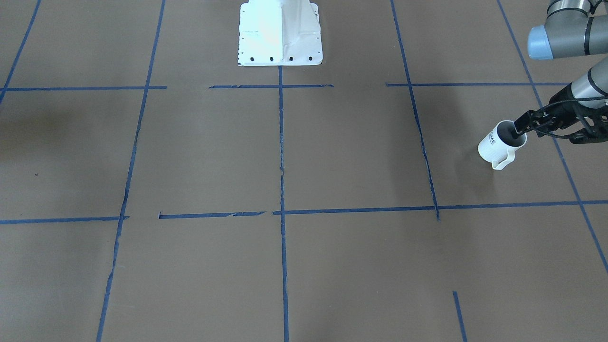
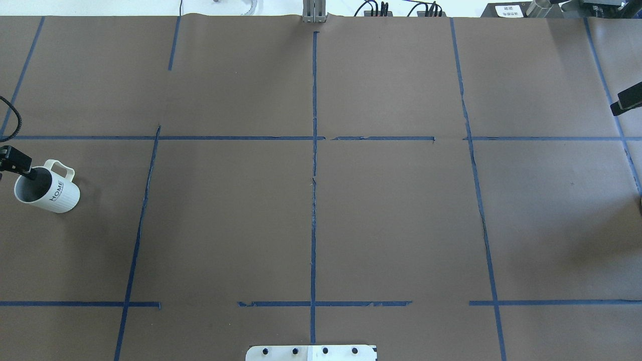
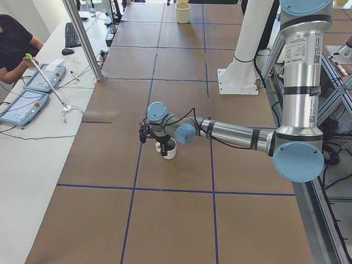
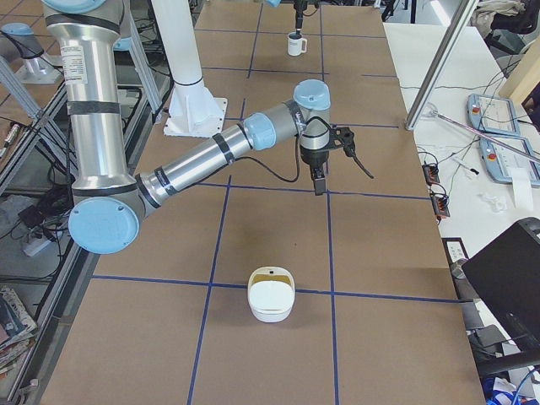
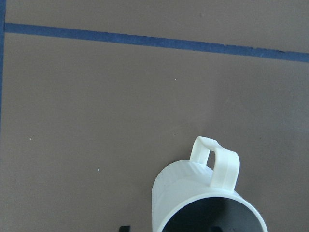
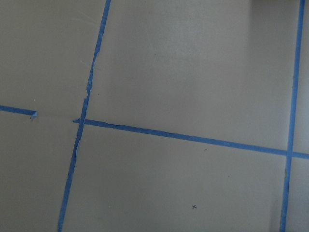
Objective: Left arm hands cup to right arm to dump lemon
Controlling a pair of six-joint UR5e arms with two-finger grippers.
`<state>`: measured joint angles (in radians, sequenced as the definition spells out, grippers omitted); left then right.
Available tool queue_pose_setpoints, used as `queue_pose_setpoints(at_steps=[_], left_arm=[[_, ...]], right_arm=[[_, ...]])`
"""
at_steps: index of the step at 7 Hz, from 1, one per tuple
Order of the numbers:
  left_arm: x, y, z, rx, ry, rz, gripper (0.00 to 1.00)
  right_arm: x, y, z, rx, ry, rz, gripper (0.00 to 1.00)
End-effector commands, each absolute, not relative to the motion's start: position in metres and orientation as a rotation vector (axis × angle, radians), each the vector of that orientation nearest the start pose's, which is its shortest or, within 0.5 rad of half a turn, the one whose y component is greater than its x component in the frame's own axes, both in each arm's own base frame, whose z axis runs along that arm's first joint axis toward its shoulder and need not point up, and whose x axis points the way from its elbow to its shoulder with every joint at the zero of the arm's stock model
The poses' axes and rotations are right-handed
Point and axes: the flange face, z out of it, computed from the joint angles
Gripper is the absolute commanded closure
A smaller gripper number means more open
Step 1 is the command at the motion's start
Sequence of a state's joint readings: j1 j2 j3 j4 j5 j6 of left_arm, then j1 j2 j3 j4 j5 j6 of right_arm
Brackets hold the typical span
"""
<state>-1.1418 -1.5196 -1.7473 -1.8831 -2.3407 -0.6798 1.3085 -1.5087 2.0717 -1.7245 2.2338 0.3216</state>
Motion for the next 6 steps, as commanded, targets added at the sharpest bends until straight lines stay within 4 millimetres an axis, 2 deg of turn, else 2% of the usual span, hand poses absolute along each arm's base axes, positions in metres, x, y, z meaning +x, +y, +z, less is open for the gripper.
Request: queue_pose_setpoints(at_steps=[1,2,3,4,5,6], left_arm=[[0.09,-0.484,0.526,0.048,0.907,-0.134,0.0],[0.067,-0.487,0.528,0.114,0.9,-0.048,0.0],[0.031,-0.489,0.538,0.139,0.859,0.023,0.0],[-0.001,-0.491,0.548,0.144,0.821,0.102,0.0],[-0.023,-0.489,0.556,0.118,0.807,0.114,0.0],[-0.036,-0.484,0.567,0.081,0.804,0.12,0.0]], right_arm=[[-0.037,-0.448,0.433,0.102,-0.703,-0.096,0.0],[-0.031,-0.425,0.466,0.042,-0.697,-0.094,0.0],[-0.027,-0.404,0.492,-0.03,-0.723,-0.07,0.0],[-0.01,-0.402,0.505,-0.044,-0.777,-0.045,0.0],[0.007,-0.379,0.535,-0.064,-0.821,-0.084,0.0],[0.026,-0.375,0.556,-0.054,-0.824,-0.101,0.0]])
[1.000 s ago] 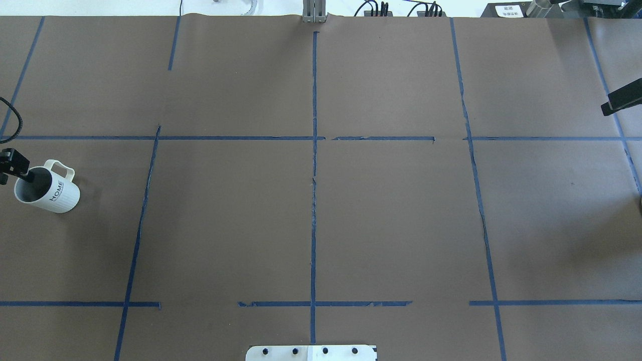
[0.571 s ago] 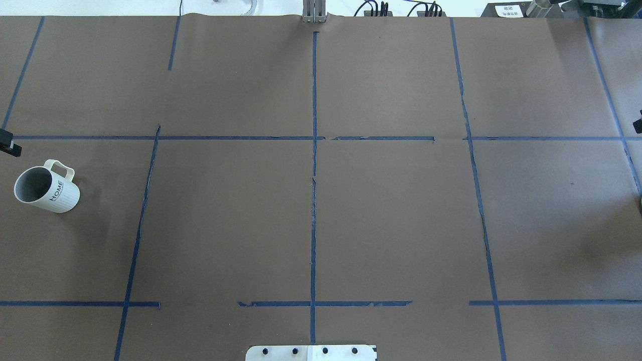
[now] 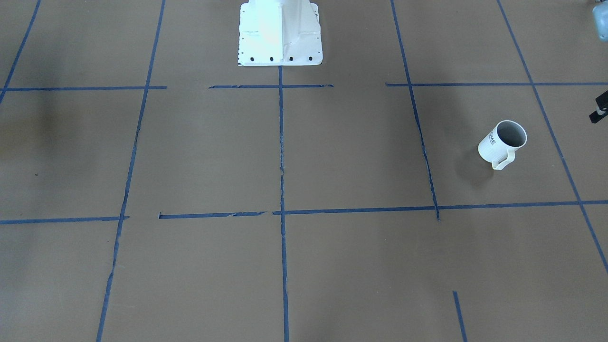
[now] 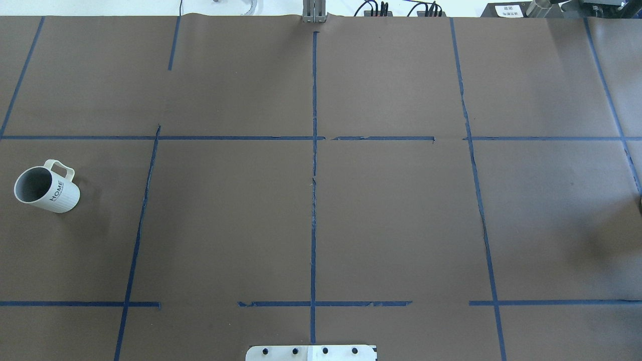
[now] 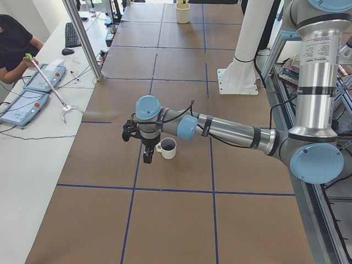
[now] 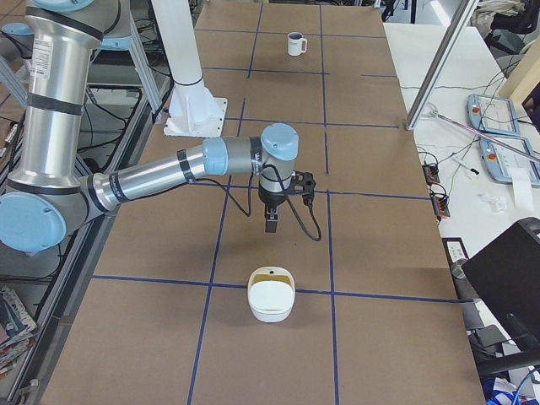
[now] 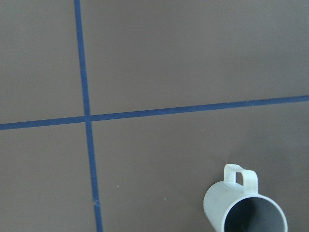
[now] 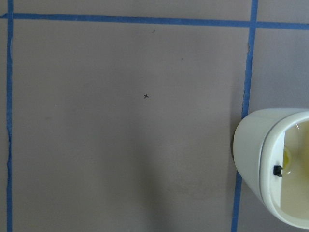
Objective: Left arm hands cup to right arm to dump lemon
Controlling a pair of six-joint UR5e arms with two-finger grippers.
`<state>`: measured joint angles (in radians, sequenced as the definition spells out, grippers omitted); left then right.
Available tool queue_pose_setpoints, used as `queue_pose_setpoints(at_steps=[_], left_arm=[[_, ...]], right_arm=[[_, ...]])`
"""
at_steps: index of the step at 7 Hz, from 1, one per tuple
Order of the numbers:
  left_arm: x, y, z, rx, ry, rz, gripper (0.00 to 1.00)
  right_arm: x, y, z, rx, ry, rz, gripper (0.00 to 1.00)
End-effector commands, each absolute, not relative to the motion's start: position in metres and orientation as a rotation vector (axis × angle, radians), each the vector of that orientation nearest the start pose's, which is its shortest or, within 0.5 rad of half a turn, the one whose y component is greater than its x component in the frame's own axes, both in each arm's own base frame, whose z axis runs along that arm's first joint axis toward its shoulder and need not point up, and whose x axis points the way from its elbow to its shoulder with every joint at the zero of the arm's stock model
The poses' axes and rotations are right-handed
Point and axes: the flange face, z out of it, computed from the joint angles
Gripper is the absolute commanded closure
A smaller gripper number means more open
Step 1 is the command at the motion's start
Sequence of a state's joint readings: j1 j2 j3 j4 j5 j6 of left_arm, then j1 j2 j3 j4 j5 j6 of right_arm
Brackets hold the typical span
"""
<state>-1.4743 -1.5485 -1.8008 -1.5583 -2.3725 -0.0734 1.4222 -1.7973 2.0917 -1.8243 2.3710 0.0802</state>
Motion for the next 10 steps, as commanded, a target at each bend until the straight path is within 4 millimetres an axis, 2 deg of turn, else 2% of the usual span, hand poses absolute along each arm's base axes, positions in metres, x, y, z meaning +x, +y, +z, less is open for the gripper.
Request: queue_pose_setpoints(at_steps=[1,2,3,4,5,6,8,10], left_arm=[[-0.042,-0.48,0.572,0.041,0.805,0.118,0.0],[-0.044,-0.48,0.569,0.001,0.808,0.11,0.0],[-0.045,-0.493,0.555,-0.036,0.807,0.095,0.0],[-0.051,-0.498,0.559,-0.025,0.807,0.129,0.0],[-0.064,-0.498,0.567,-0.02,0.811,0.131,0.0],[-0.067,-0.497,0.569,-0.016,0.821,0.125,0.0],[-0.064,-0.479,0.583,-0.043,0.869,0.099,0.0],[-0.063,-0.479,0.586,-0.071,0.871,0.054,0.0]], right_arm=[[0.03,-0.37,0.578,-0.087,-0.822,-0.085,0.0],[0.031,-0.368,0.583,-0.072,-0.816,-0.09,0.0],[0.032,-0.356,0.596,-0.054,-0.817,-0.097,0.0],[0.033,-0.348,0.603,-0.038,-0.816,-0.1,0.0],[0.033,-0.346,0.607,-0.045,-0.817,-0.097,0.0],[0.033,-0.347,0.608,-0.045,-0.817,-0.096,0.0],[0.032,-0.347,0.609,-0.045,-0.817,-0.099,0.0],[0.032,-0.349,0.607,-0.041,-0.817,-0.1,0.0]])
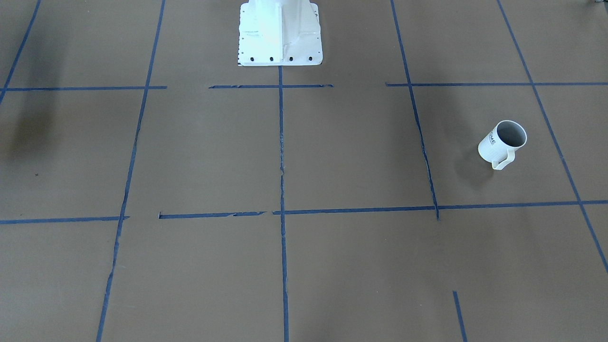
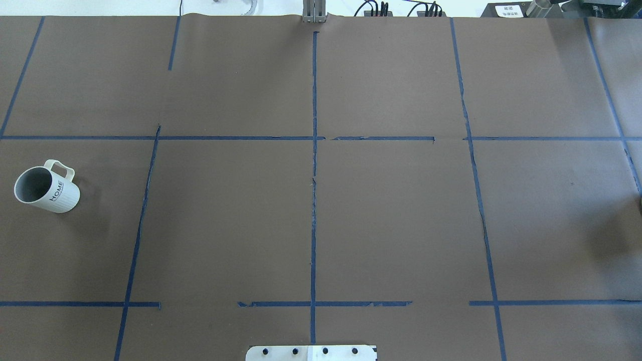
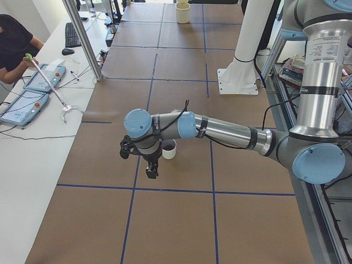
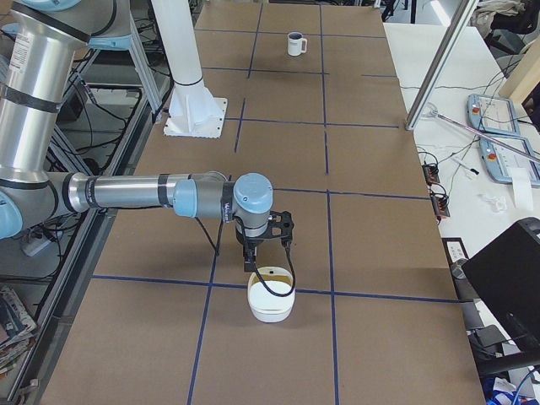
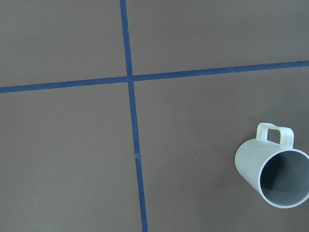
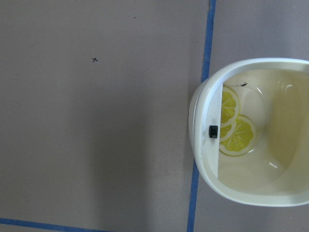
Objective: Left arm hands cup to right arm to dump lemon
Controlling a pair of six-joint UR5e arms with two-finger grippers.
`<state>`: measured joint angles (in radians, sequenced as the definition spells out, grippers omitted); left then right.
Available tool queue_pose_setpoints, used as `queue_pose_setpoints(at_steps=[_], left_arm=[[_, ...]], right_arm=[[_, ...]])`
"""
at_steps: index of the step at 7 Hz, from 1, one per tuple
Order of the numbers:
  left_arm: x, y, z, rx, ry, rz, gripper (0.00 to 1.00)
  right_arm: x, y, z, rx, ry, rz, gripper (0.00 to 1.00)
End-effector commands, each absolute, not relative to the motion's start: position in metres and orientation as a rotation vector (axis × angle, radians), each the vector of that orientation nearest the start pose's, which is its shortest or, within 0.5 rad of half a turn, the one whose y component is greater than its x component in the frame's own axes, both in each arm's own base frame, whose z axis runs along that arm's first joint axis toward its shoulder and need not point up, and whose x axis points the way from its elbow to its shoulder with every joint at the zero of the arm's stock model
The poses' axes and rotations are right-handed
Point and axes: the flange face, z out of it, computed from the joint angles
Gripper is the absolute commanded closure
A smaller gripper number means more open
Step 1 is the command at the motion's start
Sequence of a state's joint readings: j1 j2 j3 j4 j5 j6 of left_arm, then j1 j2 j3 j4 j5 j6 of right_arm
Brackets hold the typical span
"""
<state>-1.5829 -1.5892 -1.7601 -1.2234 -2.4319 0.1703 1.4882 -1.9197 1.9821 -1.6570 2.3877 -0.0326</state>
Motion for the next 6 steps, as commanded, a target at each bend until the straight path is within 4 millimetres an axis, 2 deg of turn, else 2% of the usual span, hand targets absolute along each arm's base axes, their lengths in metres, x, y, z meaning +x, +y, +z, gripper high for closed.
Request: queue_pose_setpoints(at_steps=[1,2,4,5,6], left_arm=[[-0.057,-0.478,0.587,-0.099,0.859,0.018,0.0],[-0.045,-0.471,0.598,-0.117,0.855,0.041,0.0],[-0.045,-0.451,0.633,-0.089,0.865,0.088,0.0],[-0.047,-0.441,0.635,-0.05,0.869,0.133,0.0],[-0.049,-0.449,0.626,-0.045,0.861,0.124,0.0]], right_arm=[[0.032,-0.349,0.606,-0.034,-0.816,-0.103,0.0],[0.032,-0.349,0.606,-0.02,-0.816,-0.108,0.0],[0.032,-0.349,0.61,-0.027,-0.816,-0.105,0.0],[0.032,-0.349,0.611,-0.029,-0.816,-0.104,0.0],[0.032,-0.349,0.611,-0.028,-0.814,-0.104,0.0]])
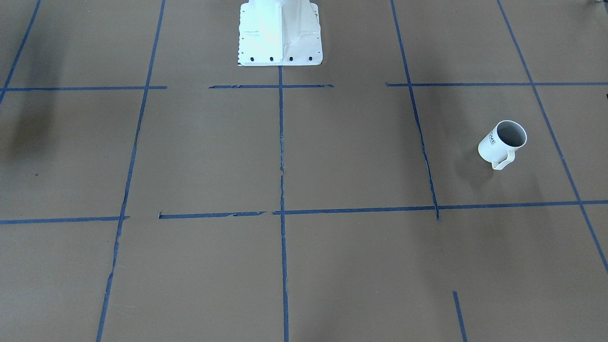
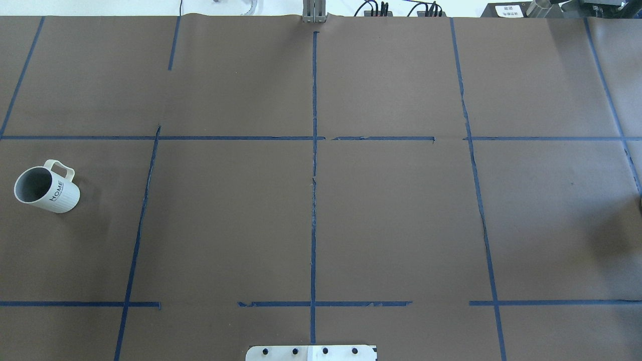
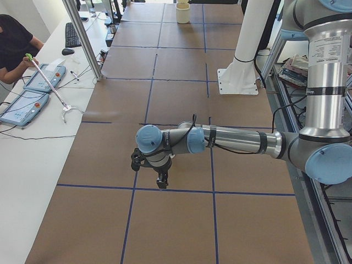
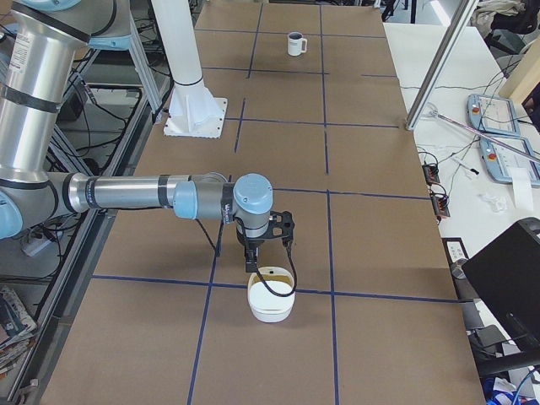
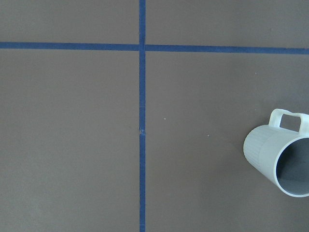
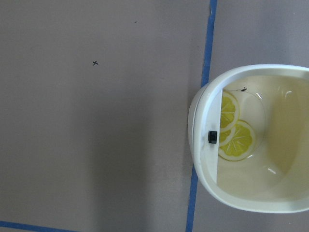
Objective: Left arm hands cup to right arm to dump lemon
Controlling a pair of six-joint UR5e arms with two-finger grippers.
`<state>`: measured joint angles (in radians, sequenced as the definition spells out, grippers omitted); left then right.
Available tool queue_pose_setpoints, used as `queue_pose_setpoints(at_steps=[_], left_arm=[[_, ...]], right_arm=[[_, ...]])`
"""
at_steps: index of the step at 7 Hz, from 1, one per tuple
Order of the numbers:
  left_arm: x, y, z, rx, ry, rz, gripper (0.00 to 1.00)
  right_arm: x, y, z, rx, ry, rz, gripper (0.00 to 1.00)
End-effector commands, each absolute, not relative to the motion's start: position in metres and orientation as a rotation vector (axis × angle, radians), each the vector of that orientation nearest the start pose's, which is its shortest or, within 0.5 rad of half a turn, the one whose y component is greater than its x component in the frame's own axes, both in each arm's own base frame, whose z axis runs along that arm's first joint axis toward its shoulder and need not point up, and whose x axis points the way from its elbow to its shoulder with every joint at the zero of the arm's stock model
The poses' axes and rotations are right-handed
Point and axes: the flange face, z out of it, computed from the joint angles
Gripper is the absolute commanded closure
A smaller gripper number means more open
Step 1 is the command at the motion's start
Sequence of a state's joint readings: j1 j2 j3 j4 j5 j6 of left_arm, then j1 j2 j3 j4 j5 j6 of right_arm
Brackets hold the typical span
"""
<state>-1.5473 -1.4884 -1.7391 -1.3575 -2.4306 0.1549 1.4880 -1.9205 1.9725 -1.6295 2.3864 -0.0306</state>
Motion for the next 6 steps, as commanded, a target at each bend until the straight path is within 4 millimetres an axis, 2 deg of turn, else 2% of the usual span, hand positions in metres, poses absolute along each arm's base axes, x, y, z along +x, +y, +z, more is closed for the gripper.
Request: queue_pose_setpoints(at_steps=[1,3,6], left_arm=[[-0.05,-0.447,0.627,-0.081,0.864,0.105,0.0],[-0.061,-0.451,0.621,-0.099,0.867,0.066,0.0],[-0.064,-0.455,0.614,-0.138,0.858,-0.058,0.0]], right_arm=[[0.032,-0.349,0.616,-0.031,-0.813,-0.104,0.0],[0.032,-0.352,0.64,-0.004,-0.814,-0.115,0.0],[0.031,-0.359,0.622,0.008,-0.827,-0.063,0.0]])
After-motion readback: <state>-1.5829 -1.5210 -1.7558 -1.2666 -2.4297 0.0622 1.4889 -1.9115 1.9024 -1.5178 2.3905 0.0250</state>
